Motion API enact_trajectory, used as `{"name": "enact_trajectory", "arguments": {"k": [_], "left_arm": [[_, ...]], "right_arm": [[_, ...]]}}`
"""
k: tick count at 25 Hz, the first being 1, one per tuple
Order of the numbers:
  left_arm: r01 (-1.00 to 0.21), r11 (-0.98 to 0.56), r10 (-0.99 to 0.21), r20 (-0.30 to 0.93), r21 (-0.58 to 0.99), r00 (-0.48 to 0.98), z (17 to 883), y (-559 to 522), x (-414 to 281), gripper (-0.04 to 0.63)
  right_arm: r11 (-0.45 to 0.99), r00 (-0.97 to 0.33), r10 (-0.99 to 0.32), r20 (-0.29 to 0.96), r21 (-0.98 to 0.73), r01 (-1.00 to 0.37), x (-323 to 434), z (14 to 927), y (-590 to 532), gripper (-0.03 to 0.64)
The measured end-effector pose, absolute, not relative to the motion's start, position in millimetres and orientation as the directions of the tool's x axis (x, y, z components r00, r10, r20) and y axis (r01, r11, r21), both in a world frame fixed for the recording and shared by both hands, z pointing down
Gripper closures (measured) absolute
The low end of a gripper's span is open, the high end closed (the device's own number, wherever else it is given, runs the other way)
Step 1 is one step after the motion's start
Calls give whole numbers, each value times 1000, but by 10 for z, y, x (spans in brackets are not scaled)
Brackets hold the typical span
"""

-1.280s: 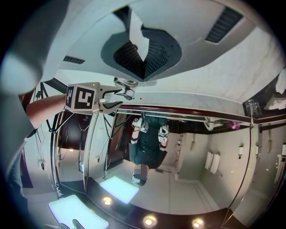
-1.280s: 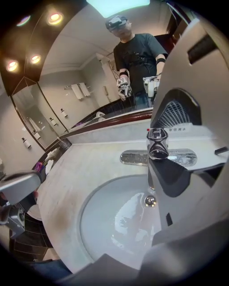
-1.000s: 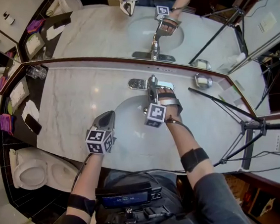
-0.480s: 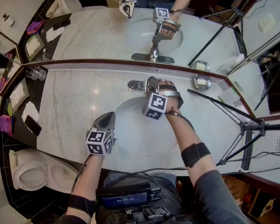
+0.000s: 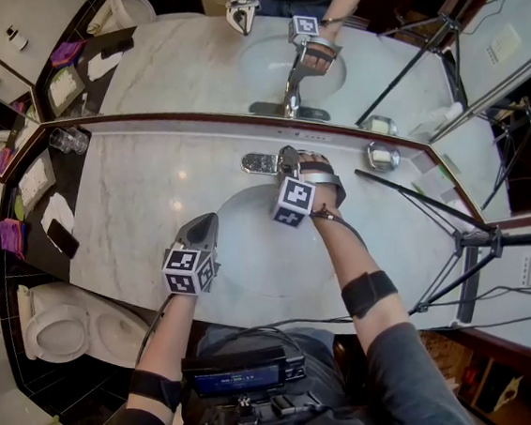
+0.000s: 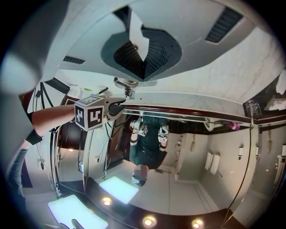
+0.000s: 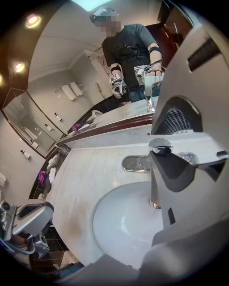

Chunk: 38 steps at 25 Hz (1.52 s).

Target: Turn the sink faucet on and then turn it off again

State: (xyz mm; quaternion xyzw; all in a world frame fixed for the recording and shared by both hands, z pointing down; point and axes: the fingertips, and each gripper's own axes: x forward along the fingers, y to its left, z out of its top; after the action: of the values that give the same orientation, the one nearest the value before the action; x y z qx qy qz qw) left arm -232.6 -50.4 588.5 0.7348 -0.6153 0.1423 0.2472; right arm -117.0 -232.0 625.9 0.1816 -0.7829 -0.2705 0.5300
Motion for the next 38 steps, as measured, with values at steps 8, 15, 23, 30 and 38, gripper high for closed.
{"name": "enact_trajectory", "arguments": {"k": [8, 15, 23, 30, 38], "left_arm": [[-974, -124, -840, 503, 188, 204, 5847, -514, -2294, 595], [-972, -143, -846, 487, 185, 217, 5766, -530, -2231, 595], [-968, -177, -853, 464, 176, 240, 5627, -575, -2088, 595], [-966, -200, -856, 449, 167, 255, 5532, -562, -1991, 595], [-963, -206, -858, 442, 171, 262, 5489, -520, -1936, 595]], "right_arm": [[790, -357, -569, 741, 614, 16, -1145, 6239, -2264, 476], [790, -405, -561, 722, 614, -1, -1108, 6052, -1990, 472], [794, -453, -598, 662, 568, -218, -773, 5701, -1807, 534], [779, -469, -621, 629, 423, -463, -265, 5635, -1649, 597], [665, -555, -615, 561, -10, -747, 270, 5600, -1357, 598]]}}
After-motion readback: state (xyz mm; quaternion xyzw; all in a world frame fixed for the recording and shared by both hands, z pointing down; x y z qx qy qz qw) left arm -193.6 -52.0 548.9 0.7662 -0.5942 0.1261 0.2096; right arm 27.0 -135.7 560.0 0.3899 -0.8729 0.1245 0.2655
